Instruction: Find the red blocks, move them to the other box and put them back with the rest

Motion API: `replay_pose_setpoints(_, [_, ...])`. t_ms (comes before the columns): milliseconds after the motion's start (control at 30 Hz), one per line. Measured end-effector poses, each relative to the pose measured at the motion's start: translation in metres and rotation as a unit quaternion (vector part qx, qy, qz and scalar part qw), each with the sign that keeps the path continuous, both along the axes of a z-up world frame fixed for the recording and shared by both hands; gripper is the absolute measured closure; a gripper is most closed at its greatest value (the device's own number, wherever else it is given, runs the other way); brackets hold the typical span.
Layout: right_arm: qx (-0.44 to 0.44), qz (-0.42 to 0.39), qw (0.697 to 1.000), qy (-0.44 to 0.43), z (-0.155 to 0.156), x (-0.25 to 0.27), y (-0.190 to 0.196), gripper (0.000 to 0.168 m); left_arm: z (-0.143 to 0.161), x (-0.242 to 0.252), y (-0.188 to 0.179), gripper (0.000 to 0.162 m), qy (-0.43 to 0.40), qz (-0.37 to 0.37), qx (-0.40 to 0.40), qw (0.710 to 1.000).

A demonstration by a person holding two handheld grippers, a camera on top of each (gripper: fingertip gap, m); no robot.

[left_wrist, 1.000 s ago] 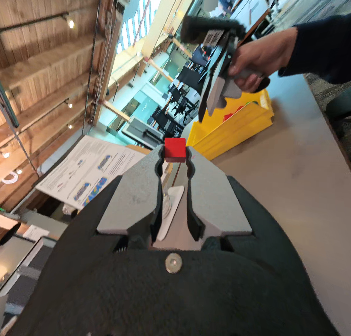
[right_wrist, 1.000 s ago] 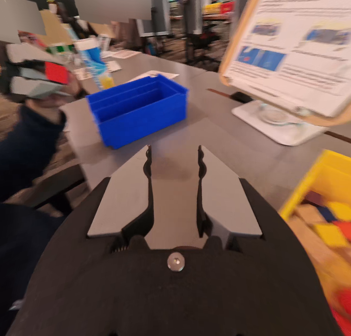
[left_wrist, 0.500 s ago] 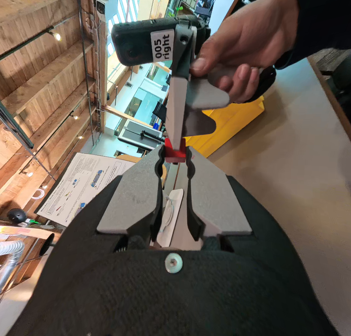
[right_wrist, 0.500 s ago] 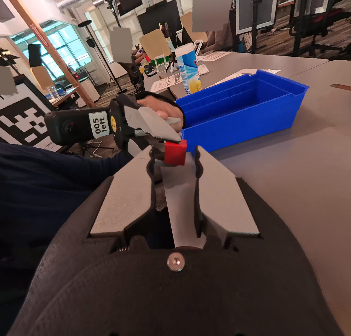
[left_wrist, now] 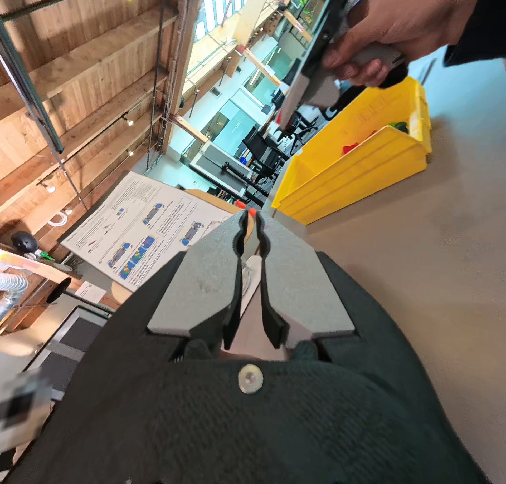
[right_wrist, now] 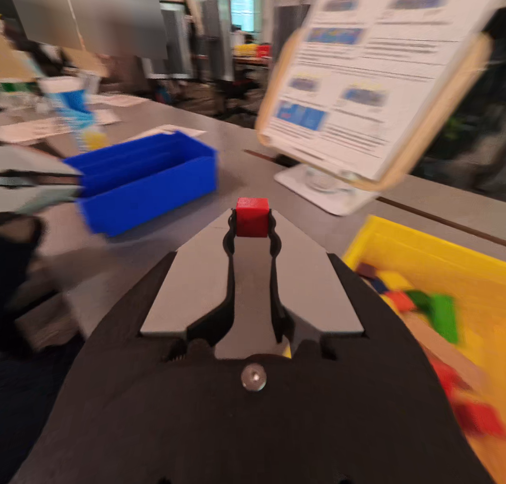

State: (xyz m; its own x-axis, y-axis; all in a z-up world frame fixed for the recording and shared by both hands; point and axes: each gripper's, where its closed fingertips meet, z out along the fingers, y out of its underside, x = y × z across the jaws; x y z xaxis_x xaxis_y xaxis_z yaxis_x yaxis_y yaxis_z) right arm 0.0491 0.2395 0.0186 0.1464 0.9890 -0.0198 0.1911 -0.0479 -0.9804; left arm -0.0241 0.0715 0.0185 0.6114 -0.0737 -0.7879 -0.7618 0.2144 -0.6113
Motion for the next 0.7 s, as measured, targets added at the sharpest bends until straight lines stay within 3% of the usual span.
replay_pose_setpoints(133, [-0.035, -0.173, 0.984, -0.002, -0.019, 0.066, 0.114, 0.149, 0.002, -0.014, 0.002, 0.161, -0.004, 0.027, 0.001, 1.000])
replay_pose_setpoints(233, [-0.091, -0.220, 0.971, -0.015, -0.051, 0.085, 0.156, 0.149, -0.001, -0.017, 0.007, 0.161, -0.014, 0.033, -0.006, 0.999])
replay_pose_setpoints(267, [-0.100, -0.216, 0.971, -0.025, -0.061, 0.081, 0.161, 0.148, -0.002, -0.018, 0.008, 0.161, -0.016, 0.036, -0.010, 0.999])
replay_pose_setpoints(300, [-0.104, -0.193, 0.975, -0.044, -0.072, 0.070, 0.158, 0.132, -0.003, -0.019, 0.010, 0.161, -0.018, 0.040, -0.013, 0.999])
replay_pose_setpoints(367, [-0.091, -0.180, 0.975, -0.089, -0.088, 0.054, 0.154, 0.122, -0.008, -0.022, 0.014, 0.161, -0.020, 0.045, -0.025, 0.998])
replay_pose_setpoints(433, [-0.047, -0.223, 0.972, -0.051, -0.066, 0.055, 0.159, 0.113, -0.012, -0.024, 0.015, 0.160, -0.016, 0.051, -0.031, 0.998])
replay_pose_setpoints(567, [-0.071, -0.104, 0.981, 0.149, 0.013, 0.066, 0.114, 0.115, -0.017, -0.031, 0.017, 0.160, -0.027, 0.060, -0.047, 0.997])
replay_pose_setpoints(700, [-0.125, -0.059, 0.981, 0.135, 0.020, 0.084, 0.096, 0.102, -0.024, -0.049, 0.020, 0.153, -0.061, 0.095, -0.086, 0.990])
